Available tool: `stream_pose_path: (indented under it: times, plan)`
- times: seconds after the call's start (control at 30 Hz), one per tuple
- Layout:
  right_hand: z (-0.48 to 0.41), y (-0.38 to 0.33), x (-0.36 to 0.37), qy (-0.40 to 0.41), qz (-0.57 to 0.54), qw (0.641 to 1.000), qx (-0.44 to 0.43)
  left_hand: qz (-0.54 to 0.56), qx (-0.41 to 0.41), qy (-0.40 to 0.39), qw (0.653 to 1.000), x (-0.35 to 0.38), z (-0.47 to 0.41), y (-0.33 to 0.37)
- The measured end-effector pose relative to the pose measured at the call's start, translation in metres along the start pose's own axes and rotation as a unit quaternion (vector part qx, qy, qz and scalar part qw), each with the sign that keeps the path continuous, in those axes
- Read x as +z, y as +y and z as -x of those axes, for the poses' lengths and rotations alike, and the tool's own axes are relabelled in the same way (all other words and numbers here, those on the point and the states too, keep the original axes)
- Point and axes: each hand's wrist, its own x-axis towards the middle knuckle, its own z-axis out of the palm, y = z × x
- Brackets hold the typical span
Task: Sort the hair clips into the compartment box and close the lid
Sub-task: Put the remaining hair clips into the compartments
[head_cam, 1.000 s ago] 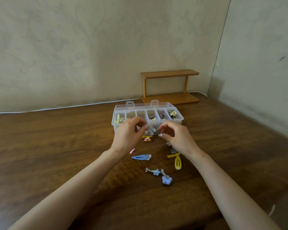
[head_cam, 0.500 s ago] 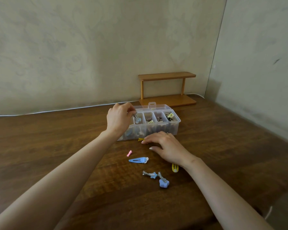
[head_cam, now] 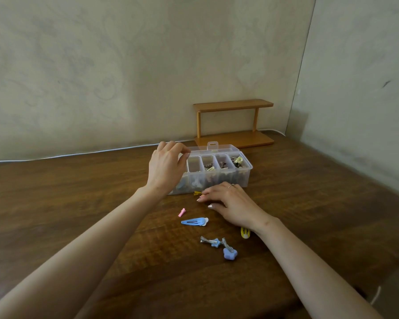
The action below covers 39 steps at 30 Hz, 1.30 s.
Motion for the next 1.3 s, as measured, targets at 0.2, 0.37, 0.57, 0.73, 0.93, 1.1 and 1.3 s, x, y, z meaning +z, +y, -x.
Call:
stream_pose_path:
  times: [0.2,0.37,0.57,0.73,0.93,1.1,1.3]
  plan:
    - [0.000,-0.002,-0.001,0.051,-0.017,0.998,0.023,0.033,0.037,0.001,0.999,-0.001,0.022,0.005]
    - [-0.002,-0.002,0.002,0.063,-0.028,0.997,0.031,0.047,0.054,-0.061,0.996,0.003,0.039,0.009]
    - [-0.002,-0.002,0.003,0.074,-0.034,0.996,0.040,0.022,0.072,-0.214,0.974,0.012,0.050,0.004]
    - [-0.003,0.000,0.004,0.093,-0.087,0.991,0.030,0.013,0.086,-0.205,0.975,0.017,0.053,0.005]
    - [-0.001,0.001,0.003,0.100,-0.098,0.989,0.048,0.023,0.093,-0.191,0.977,0.013,0.057,-0.002]
    - [-0.002,0.001,0.003,0.037,-0.058,0.997,0.045,0.063,0.076,-0.147,0.984,-0.005,0.057,-0.007]
    - [-0.002,0.002,0.004,0.032,-0.025,0.998,0.041,0.034,-0.002,-0.006,0.999,-0.015,0.027,-0.006]
